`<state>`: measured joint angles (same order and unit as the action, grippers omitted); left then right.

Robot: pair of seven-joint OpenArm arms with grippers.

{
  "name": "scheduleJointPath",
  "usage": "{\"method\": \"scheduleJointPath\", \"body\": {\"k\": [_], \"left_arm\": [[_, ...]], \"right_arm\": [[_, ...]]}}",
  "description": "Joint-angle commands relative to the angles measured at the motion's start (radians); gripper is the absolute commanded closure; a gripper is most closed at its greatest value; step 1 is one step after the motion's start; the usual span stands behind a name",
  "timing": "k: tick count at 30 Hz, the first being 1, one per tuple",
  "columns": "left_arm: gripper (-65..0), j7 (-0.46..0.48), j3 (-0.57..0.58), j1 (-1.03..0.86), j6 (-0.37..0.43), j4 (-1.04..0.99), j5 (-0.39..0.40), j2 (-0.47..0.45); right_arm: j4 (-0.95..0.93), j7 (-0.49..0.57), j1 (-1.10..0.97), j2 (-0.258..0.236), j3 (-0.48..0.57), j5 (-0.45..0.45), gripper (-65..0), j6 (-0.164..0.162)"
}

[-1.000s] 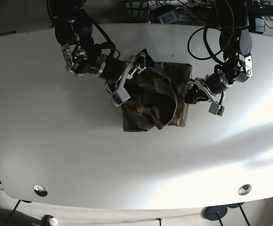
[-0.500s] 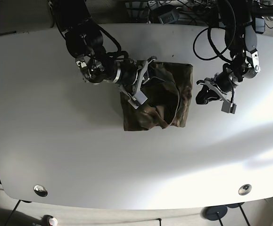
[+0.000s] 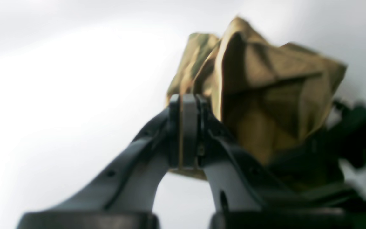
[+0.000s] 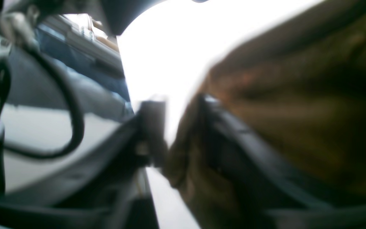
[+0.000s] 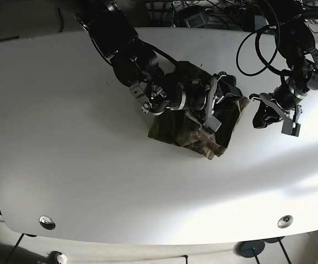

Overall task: Fold the T-shirt properly
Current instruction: 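Fold the bundle end with the right gripper over toward the left gripper, then grasp the bundle's sides with both grippers and lift them slightly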

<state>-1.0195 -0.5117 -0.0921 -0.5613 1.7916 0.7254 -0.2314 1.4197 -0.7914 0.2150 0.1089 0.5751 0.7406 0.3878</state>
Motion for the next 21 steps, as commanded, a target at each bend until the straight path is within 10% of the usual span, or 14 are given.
{"method": "scheduleJointPath", "body": {"k": [1, 4, 12, 21], "left_arm": [[0.0, 0.018, -0.015, -0.002, -0.036, 0.061, 0.024, -0.012], [0.0, 0.018, -0.075, -0.030, -0.110, 0.081, 0.024, -0.013], [0.0, 0.012, 0.023, -0.130, -0.136, 0.156, 0.020, -0.016], [0.0, 0.017, 0.316, -0.157, -0.127, 0.212, 0.013, 0.014]], "right_arm": [[0.020, 0.062, 0.022, 0.016, -0.002, 0.026, -44.7, 0.009], [0.082, 0.079, 0.019, 0.005, -0.043, 0.033, -61.7, 0.009], [0.247, 0.074, -0.010, -0.145, -0.226, 0.076, -61.5, 0.010], [0.077, 0.082, 0.022, -0.216, -0.240, 0.119, -8.7, 0.017]]}}
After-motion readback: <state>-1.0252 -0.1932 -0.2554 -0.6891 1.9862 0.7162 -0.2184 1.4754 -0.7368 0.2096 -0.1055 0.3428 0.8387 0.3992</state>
